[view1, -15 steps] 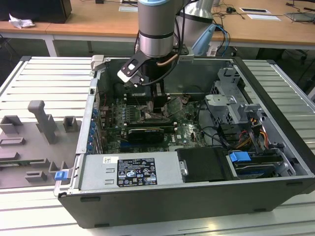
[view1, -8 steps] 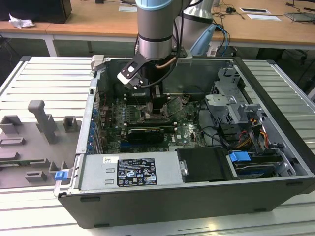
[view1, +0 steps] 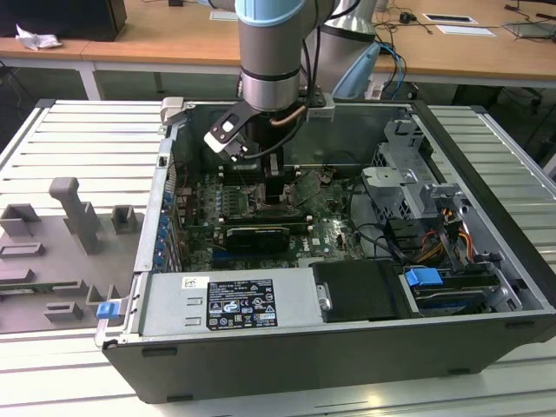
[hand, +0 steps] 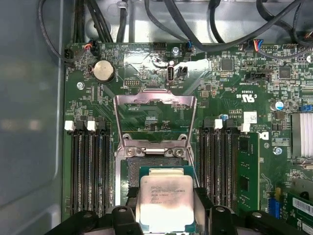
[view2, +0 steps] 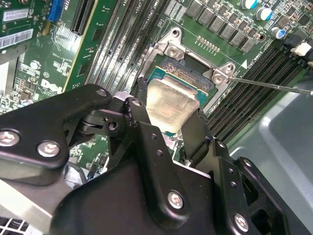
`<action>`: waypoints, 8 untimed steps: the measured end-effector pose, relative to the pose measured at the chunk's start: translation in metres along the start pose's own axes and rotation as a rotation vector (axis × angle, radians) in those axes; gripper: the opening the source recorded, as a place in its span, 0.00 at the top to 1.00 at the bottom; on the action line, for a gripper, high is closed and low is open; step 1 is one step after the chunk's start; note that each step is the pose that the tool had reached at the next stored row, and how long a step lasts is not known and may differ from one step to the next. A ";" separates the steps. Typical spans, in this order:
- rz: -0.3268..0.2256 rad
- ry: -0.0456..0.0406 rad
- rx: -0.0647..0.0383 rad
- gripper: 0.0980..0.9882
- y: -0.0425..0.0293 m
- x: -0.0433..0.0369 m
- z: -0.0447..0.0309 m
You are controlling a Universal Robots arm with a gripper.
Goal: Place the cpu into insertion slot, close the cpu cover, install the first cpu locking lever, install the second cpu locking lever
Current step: 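Place the cpu into insertion slot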
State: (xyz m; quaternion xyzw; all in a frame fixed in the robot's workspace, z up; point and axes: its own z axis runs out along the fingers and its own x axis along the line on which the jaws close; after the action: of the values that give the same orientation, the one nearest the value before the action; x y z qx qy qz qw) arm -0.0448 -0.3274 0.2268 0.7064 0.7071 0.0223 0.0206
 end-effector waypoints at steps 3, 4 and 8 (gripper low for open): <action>0.000 0.0002 0.000 0.52 0.0000 0.0002 0.0006; 0.000 0.0002 0.000 0.52 0.0000 0.0003 0.0009; 0.000 0.0002 0.000 0.52 -0.0001 0.0009 0.0021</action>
State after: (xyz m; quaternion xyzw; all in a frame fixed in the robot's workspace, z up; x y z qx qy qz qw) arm -0.0448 -0.3265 0.2247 0.7065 0.7071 0.0224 0.0206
